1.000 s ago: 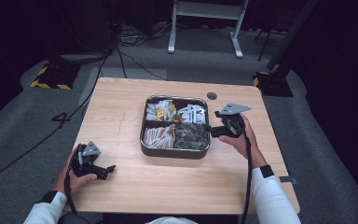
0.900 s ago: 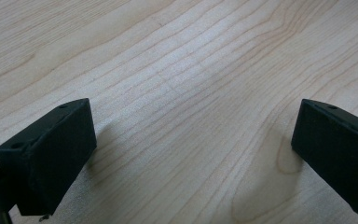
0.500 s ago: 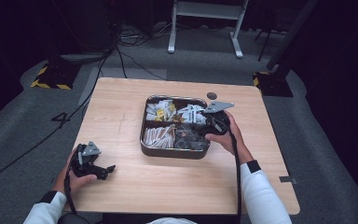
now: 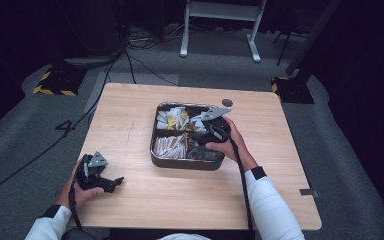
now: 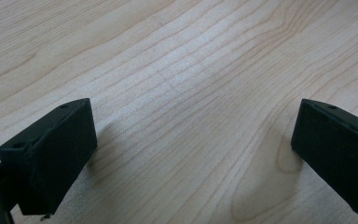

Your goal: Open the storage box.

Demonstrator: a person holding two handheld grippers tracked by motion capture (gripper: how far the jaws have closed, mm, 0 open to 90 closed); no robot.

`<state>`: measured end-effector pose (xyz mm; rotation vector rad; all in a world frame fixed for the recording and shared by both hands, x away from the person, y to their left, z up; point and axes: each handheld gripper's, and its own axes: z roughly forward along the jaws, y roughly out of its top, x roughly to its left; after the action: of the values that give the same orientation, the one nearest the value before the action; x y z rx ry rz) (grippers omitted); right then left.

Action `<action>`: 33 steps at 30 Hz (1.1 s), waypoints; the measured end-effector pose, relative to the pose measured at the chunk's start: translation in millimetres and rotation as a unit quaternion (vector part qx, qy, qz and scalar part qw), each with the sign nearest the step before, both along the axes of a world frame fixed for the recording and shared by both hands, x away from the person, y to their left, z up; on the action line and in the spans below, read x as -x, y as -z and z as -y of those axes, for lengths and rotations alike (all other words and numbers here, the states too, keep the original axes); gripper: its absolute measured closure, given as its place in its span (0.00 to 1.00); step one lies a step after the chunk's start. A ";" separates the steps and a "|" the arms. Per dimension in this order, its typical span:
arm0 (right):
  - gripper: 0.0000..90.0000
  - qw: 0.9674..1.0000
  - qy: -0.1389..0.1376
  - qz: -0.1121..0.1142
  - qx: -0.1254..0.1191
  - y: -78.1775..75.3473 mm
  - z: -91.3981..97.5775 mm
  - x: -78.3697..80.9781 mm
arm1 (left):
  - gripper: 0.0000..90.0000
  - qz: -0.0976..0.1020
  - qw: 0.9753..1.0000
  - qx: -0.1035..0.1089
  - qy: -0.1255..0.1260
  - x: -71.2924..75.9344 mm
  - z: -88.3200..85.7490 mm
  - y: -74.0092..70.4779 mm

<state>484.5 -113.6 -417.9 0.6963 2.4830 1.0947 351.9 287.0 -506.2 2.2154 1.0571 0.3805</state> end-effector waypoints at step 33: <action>0.49 0.999 0.021 -0.041 0.000 20.6 -30.5 -33.7 | 0.01 -0.001 1.000 0.002 -0.005 1.2 0.2 0.0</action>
<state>518.2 -83.1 -438.4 0.8062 2.5247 1.0704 350.6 286.8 -506.3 2.2094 1.0687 0.3805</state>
